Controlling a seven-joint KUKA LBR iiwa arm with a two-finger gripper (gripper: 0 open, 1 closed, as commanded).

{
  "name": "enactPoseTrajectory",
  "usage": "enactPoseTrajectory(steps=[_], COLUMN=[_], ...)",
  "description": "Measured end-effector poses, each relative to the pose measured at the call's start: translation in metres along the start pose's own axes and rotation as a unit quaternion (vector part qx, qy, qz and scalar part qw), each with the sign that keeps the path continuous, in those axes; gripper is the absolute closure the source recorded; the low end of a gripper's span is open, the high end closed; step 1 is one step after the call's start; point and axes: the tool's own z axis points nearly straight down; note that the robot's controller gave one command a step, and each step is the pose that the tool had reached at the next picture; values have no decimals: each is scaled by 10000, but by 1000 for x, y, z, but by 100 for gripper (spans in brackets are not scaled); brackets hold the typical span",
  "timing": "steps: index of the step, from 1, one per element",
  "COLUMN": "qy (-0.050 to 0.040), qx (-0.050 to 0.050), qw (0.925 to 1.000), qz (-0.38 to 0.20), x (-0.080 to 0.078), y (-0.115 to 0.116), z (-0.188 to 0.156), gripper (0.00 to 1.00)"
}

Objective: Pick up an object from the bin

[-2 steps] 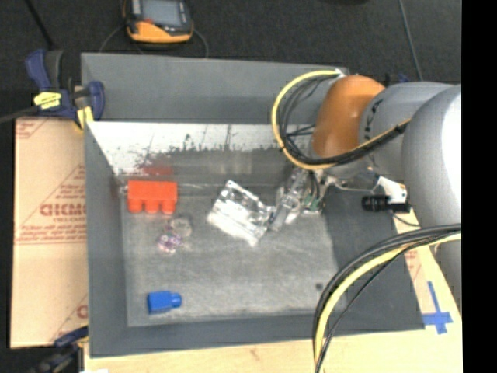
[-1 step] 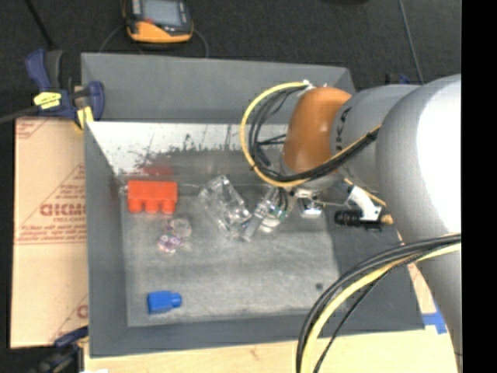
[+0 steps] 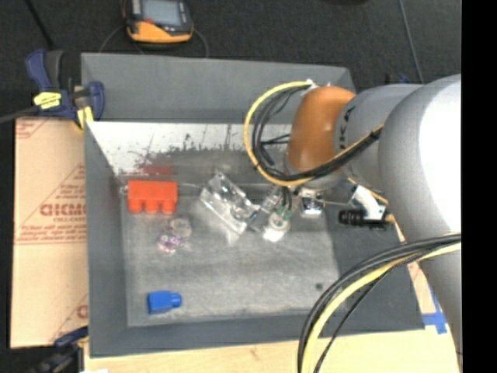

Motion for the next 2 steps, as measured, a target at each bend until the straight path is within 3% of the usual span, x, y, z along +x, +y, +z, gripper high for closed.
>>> enactPoseTrajectory(steps=[1,2], qy=[13,33], qx=[-46,-28], qw=[10000,10000], qz=[-17,-34], x=[-4,-6], y=[0,0], z=[-114,-123], gripper=[100,100])
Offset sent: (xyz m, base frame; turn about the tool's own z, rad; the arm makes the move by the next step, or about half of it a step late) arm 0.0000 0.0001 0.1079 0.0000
